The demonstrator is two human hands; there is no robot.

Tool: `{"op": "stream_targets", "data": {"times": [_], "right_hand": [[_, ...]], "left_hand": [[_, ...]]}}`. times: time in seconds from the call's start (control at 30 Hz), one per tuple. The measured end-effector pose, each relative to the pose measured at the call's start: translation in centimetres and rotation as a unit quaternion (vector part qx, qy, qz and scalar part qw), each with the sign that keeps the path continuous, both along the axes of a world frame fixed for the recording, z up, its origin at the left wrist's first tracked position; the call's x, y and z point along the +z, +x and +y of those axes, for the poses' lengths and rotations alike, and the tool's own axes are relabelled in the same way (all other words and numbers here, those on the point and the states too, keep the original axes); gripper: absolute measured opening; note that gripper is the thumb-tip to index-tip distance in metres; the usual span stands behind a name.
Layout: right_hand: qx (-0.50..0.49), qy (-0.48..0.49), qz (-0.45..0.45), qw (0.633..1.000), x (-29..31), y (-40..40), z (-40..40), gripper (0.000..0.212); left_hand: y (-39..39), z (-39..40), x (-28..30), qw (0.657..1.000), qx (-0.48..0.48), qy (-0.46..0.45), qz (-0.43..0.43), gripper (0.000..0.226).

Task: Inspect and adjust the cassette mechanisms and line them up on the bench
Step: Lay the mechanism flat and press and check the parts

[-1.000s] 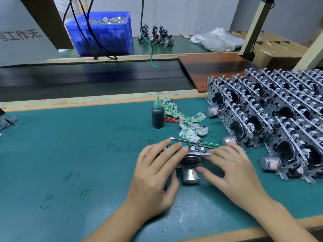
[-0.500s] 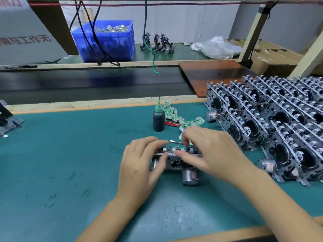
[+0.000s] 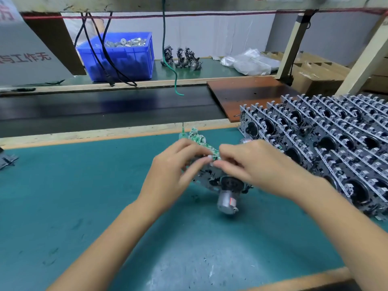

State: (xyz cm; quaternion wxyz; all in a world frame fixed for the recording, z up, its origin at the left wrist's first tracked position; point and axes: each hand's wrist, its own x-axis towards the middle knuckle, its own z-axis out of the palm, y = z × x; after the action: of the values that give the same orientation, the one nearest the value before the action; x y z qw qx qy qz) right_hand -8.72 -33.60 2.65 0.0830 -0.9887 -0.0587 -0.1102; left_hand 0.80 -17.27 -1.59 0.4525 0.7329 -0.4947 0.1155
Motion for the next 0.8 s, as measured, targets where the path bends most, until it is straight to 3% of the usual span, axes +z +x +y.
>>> {"op": "stream_targets", "data": {"times": [0.2,0.37,0.5,0.57,0.7,0.8], "right_hand": [[-0.124,0.063,-0.11,0.984,4.5,2.0,-3.9,0.036],[-0.249,0.079,-0.132,0.956,3.8,6.6,-6.4,0.041],[-0.304,0.056,-0.074,0.948,1.5,9.3,-7.6,0.028],[-0.321,0.04,-0.043,0.945,0.4,10.1,-7.9,0.031],[-0.337,0.013,-0.036,0.941,-0.3,10.9,-7.8,0.027],[-0.35,0.031,-0.034,0.936,-0.1,11.3,-7.4,0.026]], "left_hand": [[3.3,-7.2,5.7,0.997,0.017,-0.013,-0.07,0.019],[6.9,-12.8,6.5,0.995,0.04,0.064,-0.068,0.025],[9.1,-15.0,4.5,0.992,0.032,0.122,-0.018,0.024],[9.5,-15.7,3.2,0.988,0.027,0.145,0.033,0.024],[8.6,-16.6,1.8,0.971,-0.006,0.099,0.218,0.028],[8.5,-16.7,1.3,0.967,0.017,0.068,0.247,0.025]]}}
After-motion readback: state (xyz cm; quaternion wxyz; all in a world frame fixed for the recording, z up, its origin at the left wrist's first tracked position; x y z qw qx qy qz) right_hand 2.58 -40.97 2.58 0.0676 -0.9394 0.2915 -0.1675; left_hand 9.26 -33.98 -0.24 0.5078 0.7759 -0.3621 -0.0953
